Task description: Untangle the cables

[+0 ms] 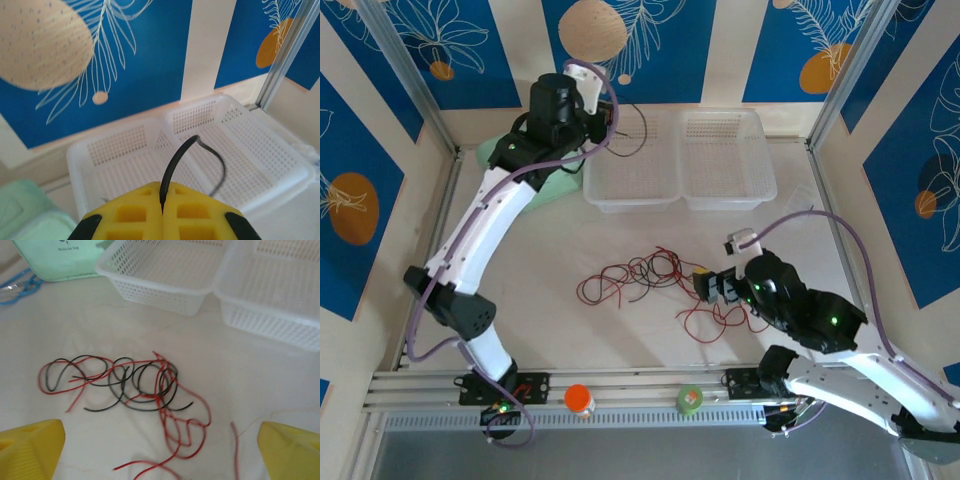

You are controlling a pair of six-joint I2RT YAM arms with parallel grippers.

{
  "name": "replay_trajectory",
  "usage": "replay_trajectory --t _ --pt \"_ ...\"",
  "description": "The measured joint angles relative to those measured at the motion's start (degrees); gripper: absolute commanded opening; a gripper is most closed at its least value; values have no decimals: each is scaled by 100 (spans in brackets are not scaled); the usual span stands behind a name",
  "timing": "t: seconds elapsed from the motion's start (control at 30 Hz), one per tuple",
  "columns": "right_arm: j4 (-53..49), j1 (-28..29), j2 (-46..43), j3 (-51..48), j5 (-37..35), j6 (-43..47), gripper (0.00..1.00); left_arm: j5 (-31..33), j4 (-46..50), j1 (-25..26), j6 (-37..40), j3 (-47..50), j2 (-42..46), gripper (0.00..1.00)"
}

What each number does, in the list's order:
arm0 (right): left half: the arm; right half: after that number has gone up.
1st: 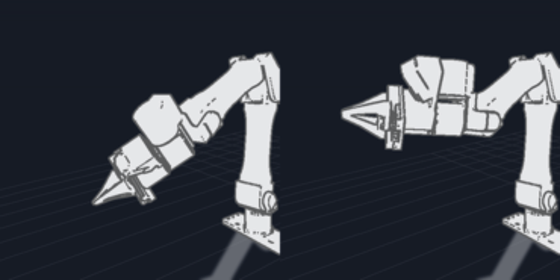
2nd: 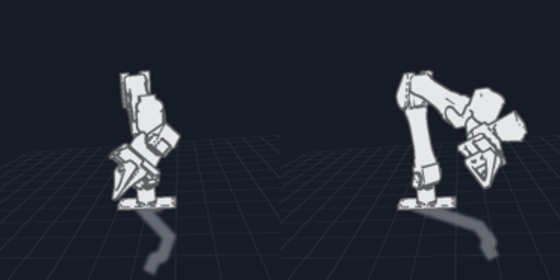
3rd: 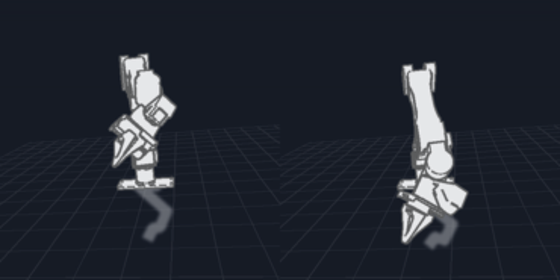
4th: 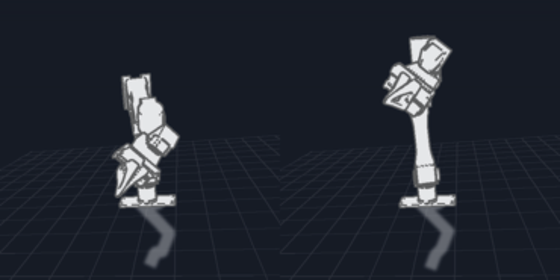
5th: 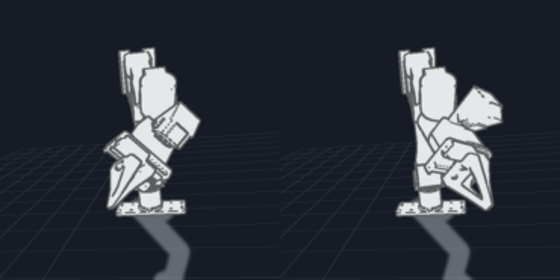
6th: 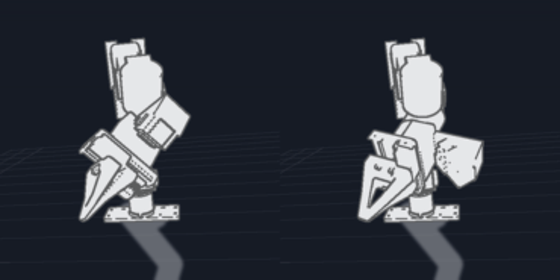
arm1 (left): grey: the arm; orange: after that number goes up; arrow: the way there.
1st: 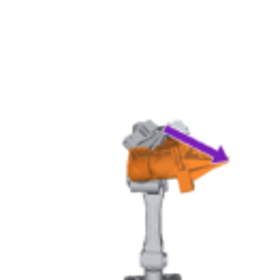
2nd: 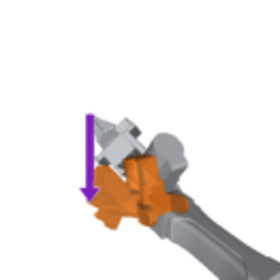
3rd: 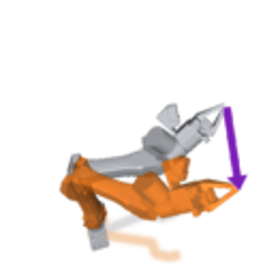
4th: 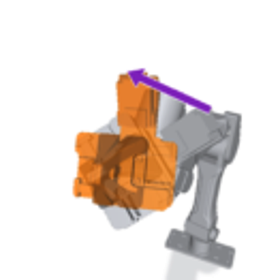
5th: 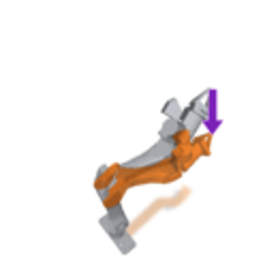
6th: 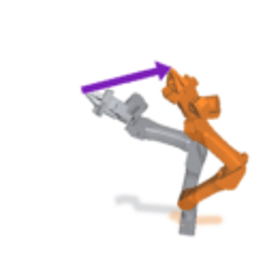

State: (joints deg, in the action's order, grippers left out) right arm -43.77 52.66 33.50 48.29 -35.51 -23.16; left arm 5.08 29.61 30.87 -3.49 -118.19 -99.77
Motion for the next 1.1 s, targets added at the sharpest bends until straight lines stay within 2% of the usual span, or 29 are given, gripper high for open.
replay_trajectory --t 0.13,0.3,0.53,0.67,0.73,0.87,1.1 --pt "-240 -9 -332 -330 293 -861 98 243 -592 0 378 -81 -507 0" --pt "-433 -9 -317 -691 597 -1705 96 754 -1228 0 710 -103 -1292 0" --pt "-627 24 -317 -868 750 -2369 96 1263 -1467 -15 778 -136 -2400 1" --pt "-737 24 -313 -868 748 -2618 96 1351 -1462 -26 647 -116 -2728 35" --pt "-861 7 -256 -868 748 -2800 94 1351 -1449 -33 533 11 -2761 47" --pt "-1165 -122 15 -852 813 -3165 91 1298 -1440 -37 372 216 -2761 57" --pt "-1552 -363 680 -841 1073 -3672 82 1012 -1263 -37 310 315 -2503 65"
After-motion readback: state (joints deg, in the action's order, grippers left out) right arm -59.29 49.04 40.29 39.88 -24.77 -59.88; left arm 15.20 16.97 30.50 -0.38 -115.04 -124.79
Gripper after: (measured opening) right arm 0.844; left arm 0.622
